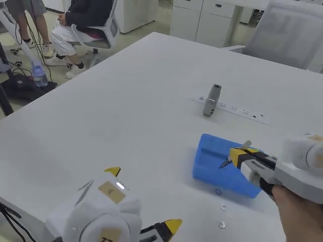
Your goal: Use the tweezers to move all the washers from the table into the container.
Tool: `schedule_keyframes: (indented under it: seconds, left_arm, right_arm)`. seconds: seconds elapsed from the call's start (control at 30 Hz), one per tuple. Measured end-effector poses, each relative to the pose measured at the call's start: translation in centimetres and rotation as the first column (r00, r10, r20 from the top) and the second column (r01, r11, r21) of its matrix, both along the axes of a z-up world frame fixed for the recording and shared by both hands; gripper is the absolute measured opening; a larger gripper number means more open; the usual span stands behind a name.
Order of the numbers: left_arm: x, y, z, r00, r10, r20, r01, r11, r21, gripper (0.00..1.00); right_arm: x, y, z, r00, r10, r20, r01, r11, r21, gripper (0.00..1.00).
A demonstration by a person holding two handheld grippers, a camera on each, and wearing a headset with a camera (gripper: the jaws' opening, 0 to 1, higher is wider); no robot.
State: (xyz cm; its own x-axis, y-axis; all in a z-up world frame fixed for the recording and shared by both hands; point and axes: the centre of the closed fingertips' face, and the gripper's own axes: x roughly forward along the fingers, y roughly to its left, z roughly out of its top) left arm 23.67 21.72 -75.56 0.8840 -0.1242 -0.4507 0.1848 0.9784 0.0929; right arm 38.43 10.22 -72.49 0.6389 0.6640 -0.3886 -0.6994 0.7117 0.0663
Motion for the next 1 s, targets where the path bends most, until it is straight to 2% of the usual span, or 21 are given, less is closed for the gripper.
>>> schedule_keyframes:
  seconds: [0.17,0.27,0.5,0.7,0.87,1.0]
  left_arm:
    - [0.0,0.0,0.0,1.0,-0.002,0.002,0.002,1.0,0.0,0.86]
    - [0.0,-0.1,0.0,1.0,-0.005,0.002,0.005,1.0,0.0,0.86]
    - [0.0,-0.1,0.0,1.0,-0.008,0.003,0.008,1.0,0.001,0.86]
    - [0.0,-0.2,-0.1,1.0,-0.009,0.001,0.009,1.0,0.002,0.86]
    - [0.0,-0.1,-0.2,1.0,-0.007,-0.003,0.007,1.0,0.001,0.86]
    - [0.0,-0.1,-0.2,1.0,-0.008,-0.005,0.008,1.0,0.003,0.86]
  right_arm:
    - [-1.7,-0.7,-0.3,1.0,0.012,0.004,-0.012,1.0,-0.01,0.02]
    - [-2.6,-1.1,-0.6,1.0,0.012,-0.015,-0.012,1.0,-0.005,0.02]
    - [-4.7,-2.1,-2.8,0.998,0.016,-0.068,-0.019,0.999,-0.035,0.02]
    - [-5.5,-2.6,-4.8,0.994,0.018,-0.112,-0.025,0.998,-0.058,0.02]
    - [-5.7,-2.7,-5.8,0.991,0.018,-0.133,-0.027,0.997,-0.07,0.02]
    - [-6.1,-2.6,-6.1,0.989,0.024,-0.143,-0.036,0.996,-0.081,0.02]
